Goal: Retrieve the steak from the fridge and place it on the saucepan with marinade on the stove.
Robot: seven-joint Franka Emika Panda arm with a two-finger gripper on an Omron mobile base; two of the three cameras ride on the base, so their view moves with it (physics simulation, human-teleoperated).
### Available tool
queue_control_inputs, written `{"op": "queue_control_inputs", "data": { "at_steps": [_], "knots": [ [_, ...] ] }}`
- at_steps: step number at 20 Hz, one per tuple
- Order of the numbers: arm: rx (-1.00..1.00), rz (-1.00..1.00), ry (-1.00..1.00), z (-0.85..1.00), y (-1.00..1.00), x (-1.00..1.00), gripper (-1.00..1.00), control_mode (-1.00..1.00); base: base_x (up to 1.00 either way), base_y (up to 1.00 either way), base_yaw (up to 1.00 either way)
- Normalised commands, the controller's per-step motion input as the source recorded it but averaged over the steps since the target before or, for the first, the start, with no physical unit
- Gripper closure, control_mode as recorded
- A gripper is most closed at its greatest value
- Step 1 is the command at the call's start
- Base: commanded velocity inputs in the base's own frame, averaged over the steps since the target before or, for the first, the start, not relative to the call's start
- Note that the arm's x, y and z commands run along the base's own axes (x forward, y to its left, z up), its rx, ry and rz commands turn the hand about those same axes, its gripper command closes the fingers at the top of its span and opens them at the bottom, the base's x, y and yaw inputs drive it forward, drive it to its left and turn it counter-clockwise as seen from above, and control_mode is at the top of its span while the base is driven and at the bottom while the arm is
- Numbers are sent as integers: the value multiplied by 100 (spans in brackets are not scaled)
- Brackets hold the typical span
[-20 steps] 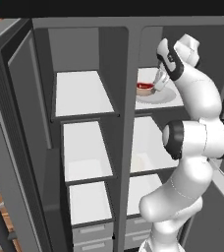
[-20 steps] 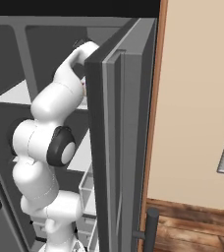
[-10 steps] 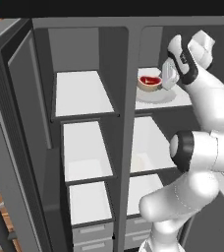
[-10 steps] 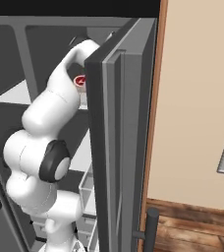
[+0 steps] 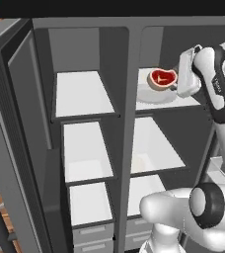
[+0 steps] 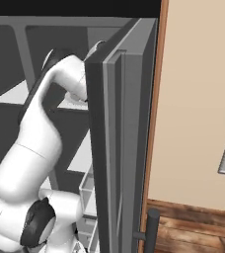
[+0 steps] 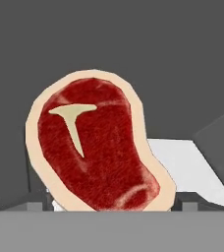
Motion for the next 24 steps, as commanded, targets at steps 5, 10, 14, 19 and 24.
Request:
{"op": "queue_control_inputs", "data": {
  "at_steps": [5, 10, 14, 19, 24],
  "knots": [
    [-6, 0, -42, 12, 32, -100, 100, -100, 0, 0, 0],
    [-3, 0, -34, 21, 9, -100, 100, -100, 0, 0, 0],
    [0, -4, -20, 4, -2, -100, 100, -100, 0, 0, 0],
    [0, -11, -10, -1, -14, -100, 100, -100, 0, 0, 0],
    [0, -6, -3, -7, -11, -85, 100, -100, 0, 0, 0]
  ]
}}
